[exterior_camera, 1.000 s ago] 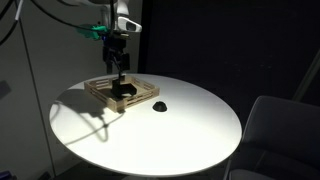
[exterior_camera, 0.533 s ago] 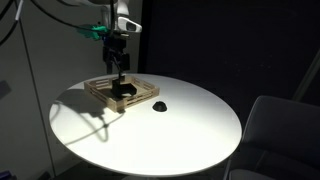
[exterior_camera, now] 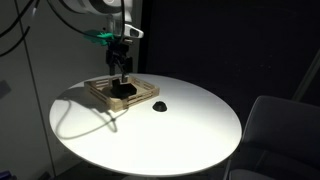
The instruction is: Push the black object on the table to the left then take the frame off the tray and put it on the table
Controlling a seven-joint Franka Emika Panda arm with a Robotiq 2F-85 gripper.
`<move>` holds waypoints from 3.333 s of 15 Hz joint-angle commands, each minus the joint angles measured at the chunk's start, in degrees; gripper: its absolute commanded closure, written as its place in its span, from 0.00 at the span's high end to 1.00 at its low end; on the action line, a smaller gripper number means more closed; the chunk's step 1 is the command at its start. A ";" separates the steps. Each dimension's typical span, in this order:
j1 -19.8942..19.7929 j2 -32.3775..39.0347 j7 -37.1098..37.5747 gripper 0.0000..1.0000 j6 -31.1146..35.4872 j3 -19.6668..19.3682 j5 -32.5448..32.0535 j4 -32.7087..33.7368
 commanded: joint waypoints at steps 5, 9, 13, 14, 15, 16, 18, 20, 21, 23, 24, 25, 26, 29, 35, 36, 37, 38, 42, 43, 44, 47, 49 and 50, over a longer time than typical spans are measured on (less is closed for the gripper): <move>1.00 10.19 -14.76 1.00 -4.10 1.55 4.58 11.64; 0.53 13.51 -23.97 1.00 -10.17 2.64 5.56 15.87; 0.90 16.01 -28.32 1.00 -12.82 2.48 2.52 19.07; 1.04 16.50 -28.94 1.00 -12.43 2.46 1.68 19.53; 1.23 16.98 -29.56 1.00 -11.55 2.50 0.71 19.87; 1.46 17.34 -30.02 1.00 -10.76 2.53 -0.51 20.00; 1.84 18.09 -30.98 1.00 -9.02 2.82 -2.49 20.28; 2.25 18.77 -32.04 1.00 -6.83 3.20 -3.98 20.11; 2.51 19.02 -32.56 1.00 -5.32 3.45 -4.59 19.75; 2.85 19.34 -33.72 1.00 -2.27 4.05 -5.13 18.82; 2.93 19.43 -34.44 1.00 -0.72 4.39 -5.03 18.25; 2.99 19.61 -34.98 1.00 0.64 4.68 -4.87 17.83; 2.94 19.77 -35.58 1.00 1.78 4.97 -4.54 17.44; 2.63 19.80 -35.98 1.00 3.68 5.28 -4.04 16.37; 1.84 18.87 -35.10 1.00 3.81 4.91 -3.75 13.42; 1.69 18.80 -35.11 1.00 3.77 4.93 -3.67 13.07; 1.56 18.73 -35.17 1.00 3.70 4.98 -3.60 12.69; 1.48 18.73 -35.15 1.00 3.67 4.99 -3.63 12.42; 1.47 18.65 -35.07 0.56 3.24 5.05 -3.77 11.91; 1.53 18.61 -35.03 0.49 3.15 5.08 -3.80 11.86; 1.59 18.58 -35.02 0.40 3.08 5.09 -3.89 11.84; 1.67 18.50 -35.09 0.16 2.91 5.14 -3.94 11.94; 1.70 18.44 -35.15 0.02 2.78 5.13 -3.99 12.06; 1.71 18.37 -35.19 0.00 2.73 5.14 -4.00 12.10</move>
